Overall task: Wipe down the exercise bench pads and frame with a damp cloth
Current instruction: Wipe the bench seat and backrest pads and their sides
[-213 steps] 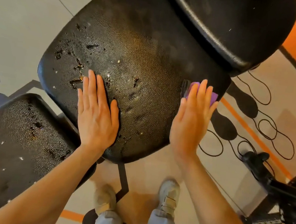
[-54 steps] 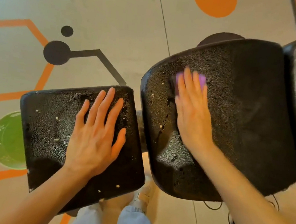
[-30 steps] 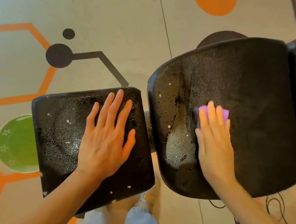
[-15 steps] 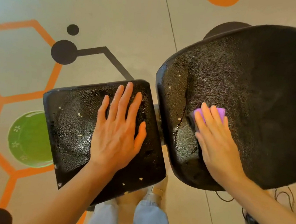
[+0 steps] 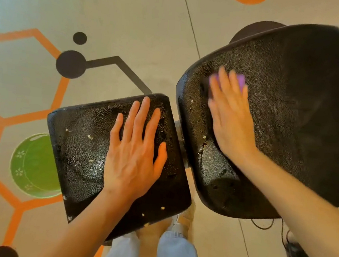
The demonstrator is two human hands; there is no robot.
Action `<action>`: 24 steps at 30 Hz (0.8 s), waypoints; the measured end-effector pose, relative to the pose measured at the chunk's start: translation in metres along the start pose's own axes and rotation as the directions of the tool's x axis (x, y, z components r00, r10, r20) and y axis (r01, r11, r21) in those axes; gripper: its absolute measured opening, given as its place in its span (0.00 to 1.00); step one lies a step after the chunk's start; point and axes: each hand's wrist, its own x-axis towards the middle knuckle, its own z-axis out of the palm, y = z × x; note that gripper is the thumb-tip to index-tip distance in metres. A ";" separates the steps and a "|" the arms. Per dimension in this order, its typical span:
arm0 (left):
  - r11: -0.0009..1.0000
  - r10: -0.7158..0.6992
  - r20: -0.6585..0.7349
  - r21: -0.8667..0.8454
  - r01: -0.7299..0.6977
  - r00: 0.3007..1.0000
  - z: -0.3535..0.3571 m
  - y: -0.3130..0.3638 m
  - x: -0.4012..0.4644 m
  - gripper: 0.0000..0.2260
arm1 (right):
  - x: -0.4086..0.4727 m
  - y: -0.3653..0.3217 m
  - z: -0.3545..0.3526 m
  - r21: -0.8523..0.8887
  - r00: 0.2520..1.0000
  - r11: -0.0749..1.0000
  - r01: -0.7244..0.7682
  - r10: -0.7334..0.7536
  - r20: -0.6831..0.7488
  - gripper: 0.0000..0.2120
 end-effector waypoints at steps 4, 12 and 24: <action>1.000 -0.001 0.000 0.008 0.001 1.000 0.000 0.000 0.000 0.29 | 0.026 -0.012 0.005 0.046 0.998 0.998 -0.032 0.035 -0.055 0.23; 1.000 -0.003 0.001 0.007 0.003 1.000 0.000 0.000 0.000 0.29 | 0.017 -0.017 0.006 0.013 0.999 0.999 0.046 -0.045 -0.015 0.23; 1.000 -0.014 0.007 0.016 0.014 1.000 0.000 0.001 0.000 0.29 | 0.035 -0.040 0.016 -0.147 0.978 0.967 0.207 -0.205 0.029 0.20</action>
